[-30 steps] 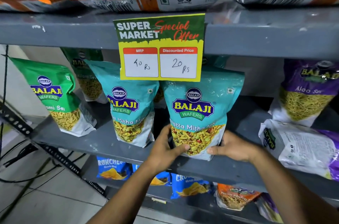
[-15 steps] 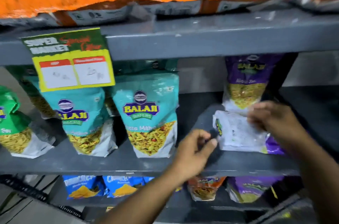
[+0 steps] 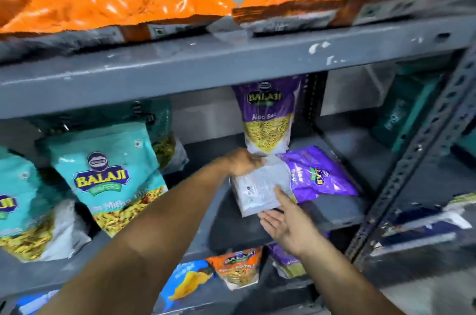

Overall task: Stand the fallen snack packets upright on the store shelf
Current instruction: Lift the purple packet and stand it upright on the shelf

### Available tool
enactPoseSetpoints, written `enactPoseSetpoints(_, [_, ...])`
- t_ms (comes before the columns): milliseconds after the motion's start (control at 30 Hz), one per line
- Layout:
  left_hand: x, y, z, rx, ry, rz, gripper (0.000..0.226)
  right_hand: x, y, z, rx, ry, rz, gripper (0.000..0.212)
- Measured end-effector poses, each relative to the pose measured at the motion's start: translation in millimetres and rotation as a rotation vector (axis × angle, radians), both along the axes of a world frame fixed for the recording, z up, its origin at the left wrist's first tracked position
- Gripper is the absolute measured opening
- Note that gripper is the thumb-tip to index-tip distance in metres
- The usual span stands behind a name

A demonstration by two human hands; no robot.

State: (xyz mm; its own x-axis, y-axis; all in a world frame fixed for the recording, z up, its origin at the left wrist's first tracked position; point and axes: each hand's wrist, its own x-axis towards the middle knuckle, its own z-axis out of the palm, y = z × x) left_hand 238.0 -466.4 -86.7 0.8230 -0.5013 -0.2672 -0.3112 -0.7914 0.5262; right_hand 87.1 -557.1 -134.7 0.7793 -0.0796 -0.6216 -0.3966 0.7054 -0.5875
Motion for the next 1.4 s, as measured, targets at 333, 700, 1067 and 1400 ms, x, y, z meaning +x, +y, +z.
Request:
enactPoseSetpoints(333, [-86.1, 36.3, -32.0, -0.952, -0.086, 0.331, 0.018, -7.5, -20.0, 4.7, -0.432, -0.379, -0.202, 0.036])
enactPoseSetpoints(700, [-99.8, 9.9, -75.6, -0.914, -0.059, 0.474, 0.033, 34.7, -66.3, -16.0, -0.825, -0.502, -0.064, 0.047])
enactPoseSetpoints(1067, [-84.1, -2.5, -28.8, -1.089, 0.063, 0.347, 0.054, -35.2, -1.9, -59.9, -1.274, -0.586, -0.073, 0.08])
enactPoseSetpoints(1400, [-150.4, 4.9, -7.5, -0.568, -0.257, 0.037, 0.053, -3.5, -23.1, -33.8, -1.058, -0.605, -0.12, 0.063])
